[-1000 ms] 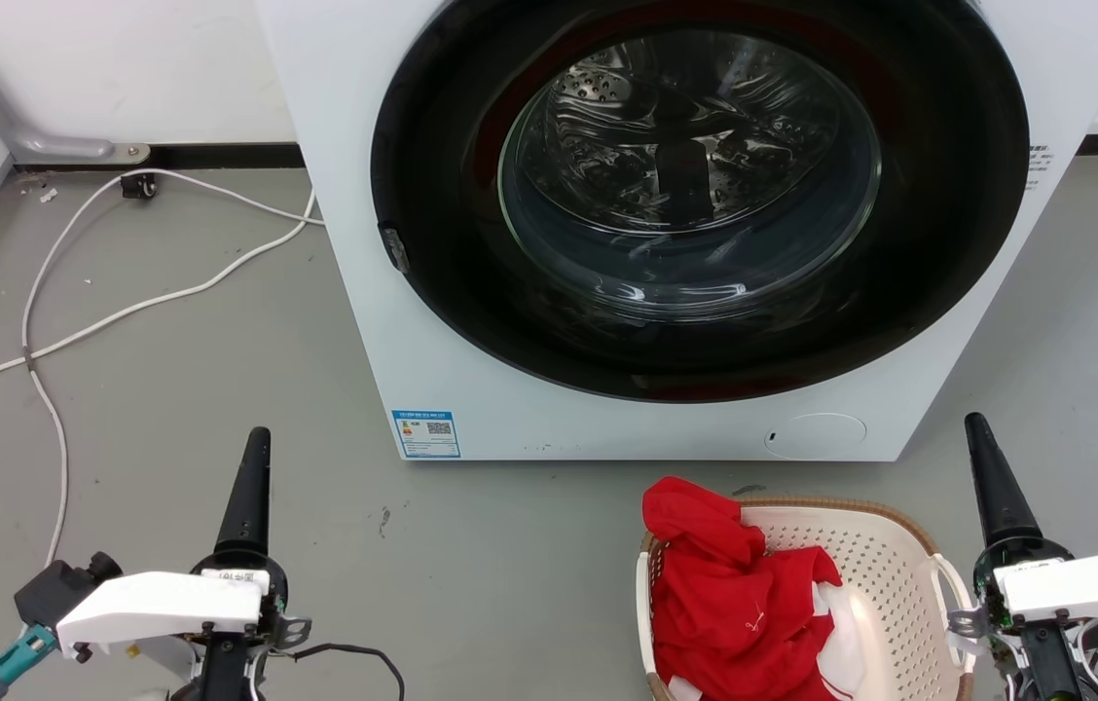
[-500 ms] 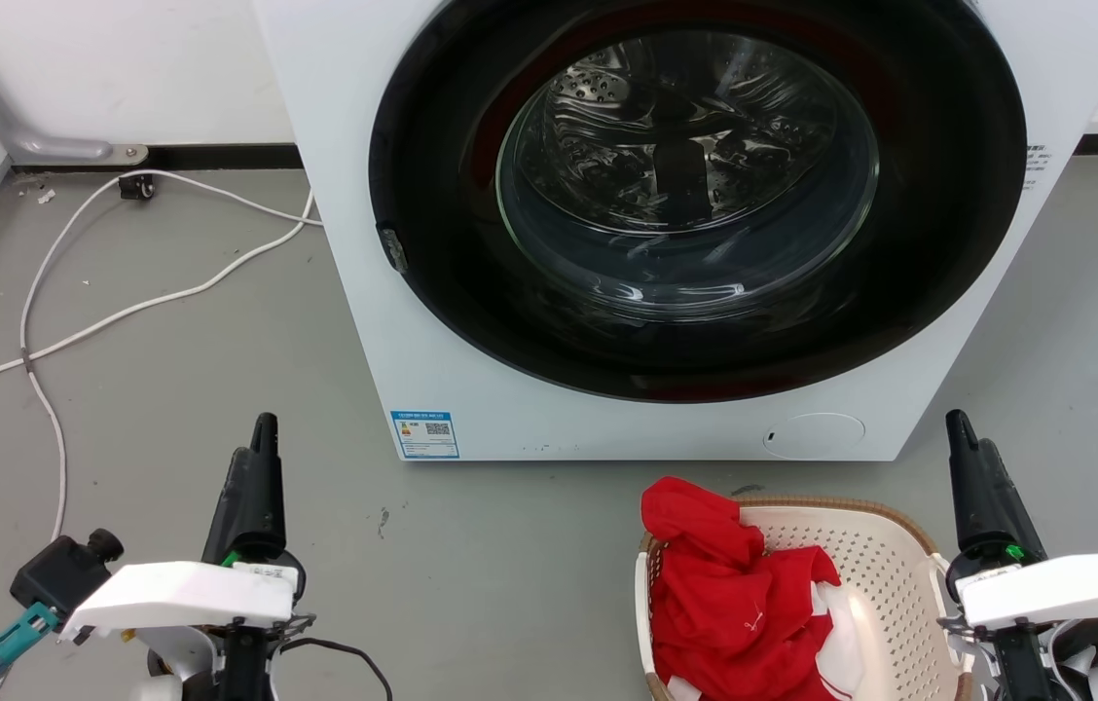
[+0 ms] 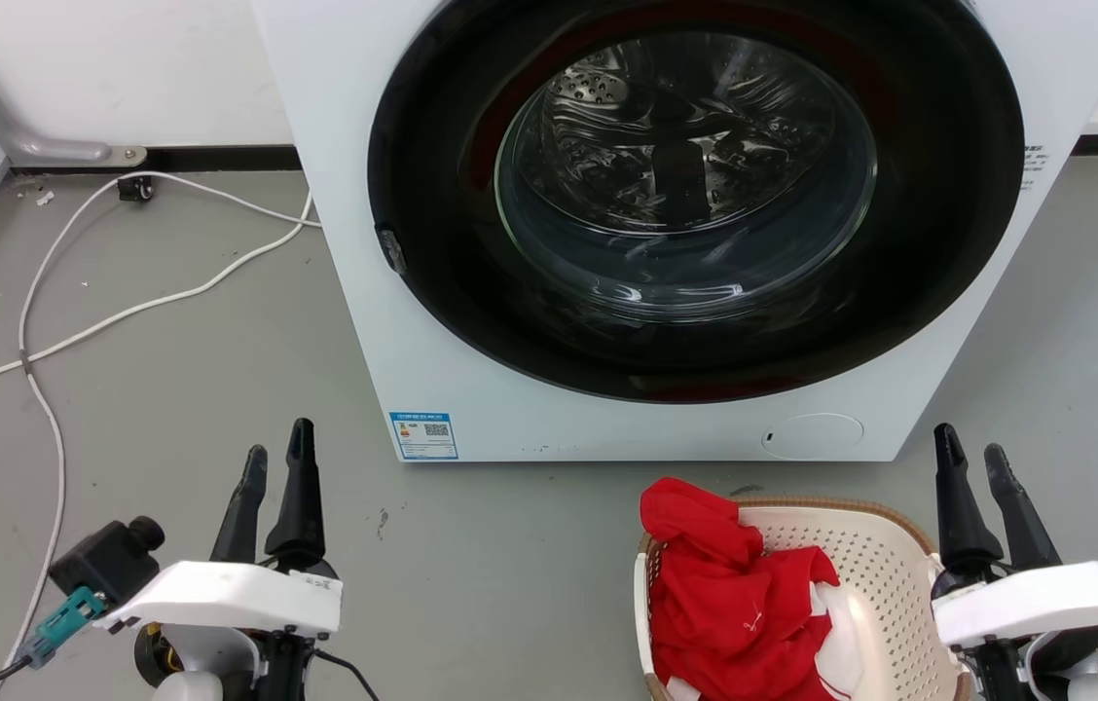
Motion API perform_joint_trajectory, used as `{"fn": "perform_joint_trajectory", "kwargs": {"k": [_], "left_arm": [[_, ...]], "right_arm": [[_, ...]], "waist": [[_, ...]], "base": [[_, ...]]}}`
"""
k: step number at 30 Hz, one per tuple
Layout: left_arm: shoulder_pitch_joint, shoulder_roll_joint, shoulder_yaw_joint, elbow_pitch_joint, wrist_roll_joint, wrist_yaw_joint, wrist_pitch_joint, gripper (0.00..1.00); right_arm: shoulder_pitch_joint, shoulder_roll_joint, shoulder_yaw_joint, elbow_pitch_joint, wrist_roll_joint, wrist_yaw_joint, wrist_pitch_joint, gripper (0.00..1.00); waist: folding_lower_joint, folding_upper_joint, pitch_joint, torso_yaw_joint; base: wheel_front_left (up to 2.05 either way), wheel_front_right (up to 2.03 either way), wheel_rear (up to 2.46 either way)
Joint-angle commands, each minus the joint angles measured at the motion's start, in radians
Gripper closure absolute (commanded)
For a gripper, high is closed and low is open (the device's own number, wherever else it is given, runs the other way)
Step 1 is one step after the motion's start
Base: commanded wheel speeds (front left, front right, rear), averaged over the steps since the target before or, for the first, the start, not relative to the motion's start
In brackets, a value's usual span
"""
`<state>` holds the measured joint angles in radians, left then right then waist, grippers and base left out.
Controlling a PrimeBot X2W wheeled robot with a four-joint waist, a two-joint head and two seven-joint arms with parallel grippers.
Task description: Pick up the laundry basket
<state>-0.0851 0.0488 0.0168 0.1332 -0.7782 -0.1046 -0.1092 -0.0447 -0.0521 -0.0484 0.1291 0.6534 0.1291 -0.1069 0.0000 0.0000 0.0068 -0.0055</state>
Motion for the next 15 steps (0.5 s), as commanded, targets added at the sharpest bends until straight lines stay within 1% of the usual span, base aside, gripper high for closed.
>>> {"fn": "perform_joint_trajectory", "kwargs": {"k": [1, 8, 9, 15], "left_arm": [[-0.004, 0.003, -0.004, -0.005, 0.047, 0.005, -0.010, 0.00], [-0.005, 0.003, -0.018, 0.017, 0.165, 0.015, -0.030, 0.00], [-0.005, 0.003, -0.018, 0.017, 0.165, 0.015, -0.030, 0.00], [0.000, 0.003, -0.023, 0.036, 0.251, 0.021, -0.046, 0.00]], "right_arm": [[-0.006, 0.000, 0.000, -0.006, -0.045, 0.001, -0.012, 0.00], [-0.010, 0.001, -0.002, 0.018, -0.188, 0.001, -0.031, 0.00], [-0.010, 0.001, -0.002, 0.018, -0.188, 0.001, -0.031, 0.00], [-0.016, 0.001, 0.001, 0.038, -0.259, 0.002, -0.042, 0.00]], "waist": [[0.0000, 0.0000, 0.000, -0.001], [0.0000, 0.0000, 0.002, -0.003], [0.0000, 0.0000, 0.002, -0.003], [0.0000, 0.0000, 0.004, -0.004]], "base": [[0.00, 0.00, 0.00], [0.00, 0.00, 0.00], [0.00, 0.00, 0.00], [0.00, 0.00, 0.00]]}}
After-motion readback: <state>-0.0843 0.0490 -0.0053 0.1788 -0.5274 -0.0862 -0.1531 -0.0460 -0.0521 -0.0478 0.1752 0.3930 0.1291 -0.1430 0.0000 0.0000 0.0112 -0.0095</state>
